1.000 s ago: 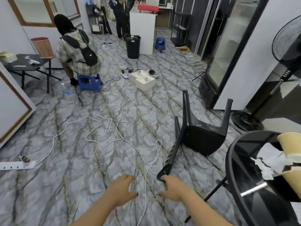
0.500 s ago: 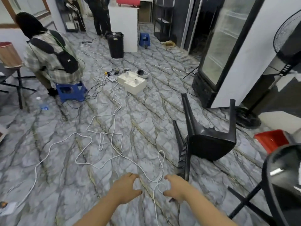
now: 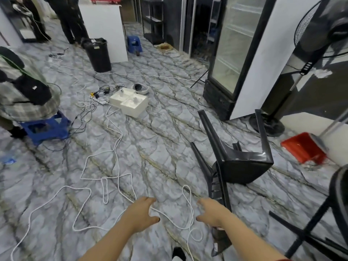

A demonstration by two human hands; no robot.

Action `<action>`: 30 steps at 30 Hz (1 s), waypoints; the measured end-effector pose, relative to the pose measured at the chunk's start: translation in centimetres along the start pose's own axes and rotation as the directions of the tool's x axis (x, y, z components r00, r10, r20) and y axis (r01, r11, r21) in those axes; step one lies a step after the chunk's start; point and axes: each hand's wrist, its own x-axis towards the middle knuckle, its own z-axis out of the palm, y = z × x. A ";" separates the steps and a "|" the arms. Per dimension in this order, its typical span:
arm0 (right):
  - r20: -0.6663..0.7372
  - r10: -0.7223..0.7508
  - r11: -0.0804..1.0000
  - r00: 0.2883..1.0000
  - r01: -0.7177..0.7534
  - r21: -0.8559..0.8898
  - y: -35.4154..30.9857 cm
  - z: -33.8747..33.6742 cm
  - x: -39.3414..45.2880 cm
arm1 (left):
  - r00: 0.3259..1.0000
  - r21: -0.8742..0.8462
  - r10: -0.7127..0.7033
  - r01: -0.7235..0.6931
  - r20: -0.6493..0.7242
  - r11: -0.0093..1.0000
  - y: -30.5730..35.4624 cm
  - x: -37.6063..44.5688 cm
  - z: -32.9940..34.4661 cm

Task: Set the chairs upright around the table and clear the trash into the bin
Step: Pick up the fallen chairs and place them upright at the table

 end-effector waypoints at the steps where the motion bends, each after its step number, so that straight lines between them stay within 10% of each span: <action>1: -0.006 0.013 1.000 1.000 -0.013 0.023 0.2 -0.6 0.8 | 1.000 0.006 0.014 -0.015 0.017 1.000 0.0 1.3 -0.5; 16: -0.038 0.339 0.903 0.940 -0.314 0.294 5.7 -12.9 9.6 | 0.938 0.155 0.305 -0.330 0.164 0.931 9.0 22.3 -13.5; 30: 0.070 0.674 0.525 0.735 -0.543 0.656 5.4 -15.1 10.4 | 0.588 0.268 0.609 -0.799 0.532 0.538 17.8 36.1 -18.7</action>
